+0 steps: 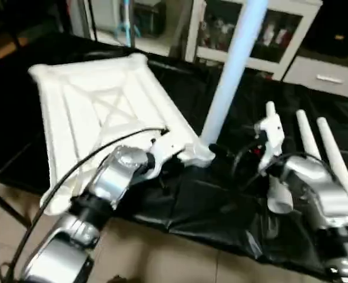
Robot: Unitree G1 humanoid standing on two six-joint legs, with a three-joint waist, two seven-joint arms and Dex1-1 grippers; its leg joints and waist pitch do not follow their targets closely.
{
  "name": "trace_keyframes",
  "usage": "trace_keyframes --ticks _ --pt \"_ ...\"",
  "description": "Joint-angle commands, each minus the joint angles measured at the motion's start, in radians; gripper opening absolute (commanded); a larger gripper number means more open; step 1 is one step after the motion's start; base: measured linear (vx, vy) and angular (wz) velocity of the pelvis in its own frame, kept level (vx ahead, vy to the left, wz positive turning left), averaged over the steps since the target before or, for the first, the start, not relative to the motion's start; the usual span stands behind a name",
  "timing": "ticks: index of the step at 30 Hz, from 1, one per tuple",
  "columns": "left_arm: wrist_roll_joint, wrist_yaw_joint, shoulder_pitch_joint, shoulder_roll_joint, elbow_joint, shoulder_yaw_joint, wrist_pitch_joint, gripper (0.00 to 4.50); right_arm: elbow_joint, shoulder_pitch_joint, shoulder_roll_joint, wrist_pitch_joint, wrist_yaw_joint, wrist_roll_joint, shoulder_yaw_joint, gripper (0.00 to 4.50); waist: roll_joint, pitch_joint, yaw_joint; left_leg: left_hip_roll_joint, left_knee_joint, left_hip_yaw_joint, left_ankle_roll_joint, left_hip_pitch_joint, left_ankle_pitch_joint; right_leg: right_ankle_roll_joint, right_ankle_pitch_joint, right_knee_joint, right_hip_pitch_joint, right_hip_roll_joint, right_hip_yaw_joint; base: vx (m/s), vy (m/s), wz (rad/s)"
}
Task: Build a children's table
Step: Insert table leg to table base
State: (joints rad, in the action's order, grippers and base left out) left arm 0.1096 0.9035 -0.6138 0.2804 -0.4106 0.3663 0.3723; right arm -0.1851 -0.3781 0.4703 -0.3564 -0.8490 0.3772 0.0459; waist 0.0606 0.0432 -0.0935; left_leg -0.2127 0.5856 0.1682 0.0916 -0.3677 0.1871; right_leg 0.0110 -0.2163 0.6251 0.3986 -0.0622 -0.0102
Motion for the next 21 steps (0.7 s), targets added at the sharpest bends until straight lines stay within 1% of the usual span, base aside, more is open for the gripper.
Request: trace_keyframes --ticks 1,2,3,4,5,6,7,8,9,15,20,21 --pt "-0.034 0.086 0.026 0.012 0.056 0.038 -0.025 0.00 0.039 0.018 0.040 -0.046 -0.079 0.025 0.018 4.42 -0.005 -0.060 -0.003 -0.013 -0.057 0.007 -0.060 0.015 0.066 -0.260 0.159 -0.052 -0.062 -0.049 0.022 0.000 0.000 0.00" --pt "-0.034 0.113 0.035 0.029 0.070 0.048 -0.032 0.00 0.045 0.023 0.047 -0.050 -0.096 0.031 0.021 4.42 -0.005 -0.058 -0.002 -0.015 -0.057 0.009 -0.061 0.015 0.080 -0.259 0.146 -0.054 -0.057 -0.049 0.023 0.000 0.000 0.00" --pt "-0.031 0.145 0.045 0.050 0.087 0.063 -0.032 0.00 0.053 0.026 0.054 -0.064 -0.118 0.043 0.024 4.42 -0.006 -0.059 -0.002 -0.013 -0.057 0.009 -0.058 0.015 0.088 -0.259 0.130 -0.054 -0.056 -0.050 0.022 0.000 0.000 0.00" --pt "-0.031 0.149 0.046 0.053 0.089 0.065 -0.032 0.00 0.054 0.027 0.055 -0.066 -0.121 0.044 0.025 4.42 -0.006 -0.058 0.000 -0.014 -0.058 0.008 -0.052 0.014 0.095 -0.258 0.111 -0.054 -0.055 -0.051 0.021 0.000 0.000 0.00" --pt "-0.035 0.181 0.057 0.068 0.107 0.074 -0.033 0.00 0.053 0.028 0.063 -0.060 -0.142 0.040 0.033 4.42 -0.005 -0.058 0.000 -0.014 -0.058 0.009 -0.051 0.016 0.100 -0.256 0.097 -0.056 -0.053 -0.050 0.021 0.000 0.000 0.00" --pt "-0.041 0.208 0.066 0.083 0.125 0.083 -0.035 0.00 0.049 0.027 0.069 -0.053 -0.159 0.032 0.040 4.42 -0.006 -0.058 0.000 -0.015 -0.058 0.008 -0.045 0.015 0.102 -0.256 0.088 -0.055 -0.054 -0.053 0.021 0.000 0.000 0.00" --pt "-0.041 0.208 0.066 0.083 0.125 0.083 -0.035 0.00 0.049 0.027 0.069 -0.053 -0.159 0.032 0.040 4.42 -0.006 -0.058 0.001 -0.016 -0.059 0.009 -0.044 0.015 0.099 -0.257 0.090 -0.054 -0.054 -0.052 0.021 0.000 0.000 0.00" --pt "-0.046 0.237 0.077 0.101 0.148 0.094 -0.039 0.00 0.041 0.023 0.076 -0.050 -0.180 0.025 0.049 4.42 -0.005 -0.059 0.000 -0.015 -0.057 0.011 -0.044 0.018 0.094 -0.258 0.098 -0.055 -0.050 -0.050 0.021 0.000 0.000 0.00" --pt "-0.049 0.250 0.082 0.110 0.159 0.099 -0.041 0.00 0.038 0.021 0.080 -0.048 -0.192 0.022 0.055 4.42 -0.005 -0.058 0.000 -0.015 -0.057 0.011 -0.047 0.018 0.096 -0.259 0.095 -0.054 -0.050 -0.050 0.021 0.000 0.000 0.00" --pt "-0.043 0.281 0.082 0.134 0.174 0.107 -0.057 0.00 0.008 0.003 0.096 -0.009 -0.261 -0.017 0.099 4.42 -0.004 -0.060 -0.001 -0.013 -0.056 0.011 -0.046 0.015 0.092 -0.253 0.085 -0.053 -0.052 -0.052 0.019 0.000 0.000 0.00" --pt "-0.038 0.286 0.079 0.143 0.170 0.112 -0.062 0.00 -0.001 -0.007 0.097 0.012 -0.309 -0.016 0.110 4.42 -0.003 -0.062 0.000 -0.012 -0.053 0.011 -0.055 0.013 0.076 -0.258 0.110 -0.049 -0.054 -0.052 0.020 0.000 0.000 0.00" --pt "-0.038 0.287 0.078 0.144 0.169 0.113 -0.063 0.00 -0.003 -0.010 0.098 0.019 -0.319 -0.016 0.113 4.17 -0.004 -0.061 0.000 -0.013 -0.053 0.010 -0.057 0.013 0.076 -0.259 0.110 -0.049 -0.053 -0.051 0.019 0.000 0.000 0.00"
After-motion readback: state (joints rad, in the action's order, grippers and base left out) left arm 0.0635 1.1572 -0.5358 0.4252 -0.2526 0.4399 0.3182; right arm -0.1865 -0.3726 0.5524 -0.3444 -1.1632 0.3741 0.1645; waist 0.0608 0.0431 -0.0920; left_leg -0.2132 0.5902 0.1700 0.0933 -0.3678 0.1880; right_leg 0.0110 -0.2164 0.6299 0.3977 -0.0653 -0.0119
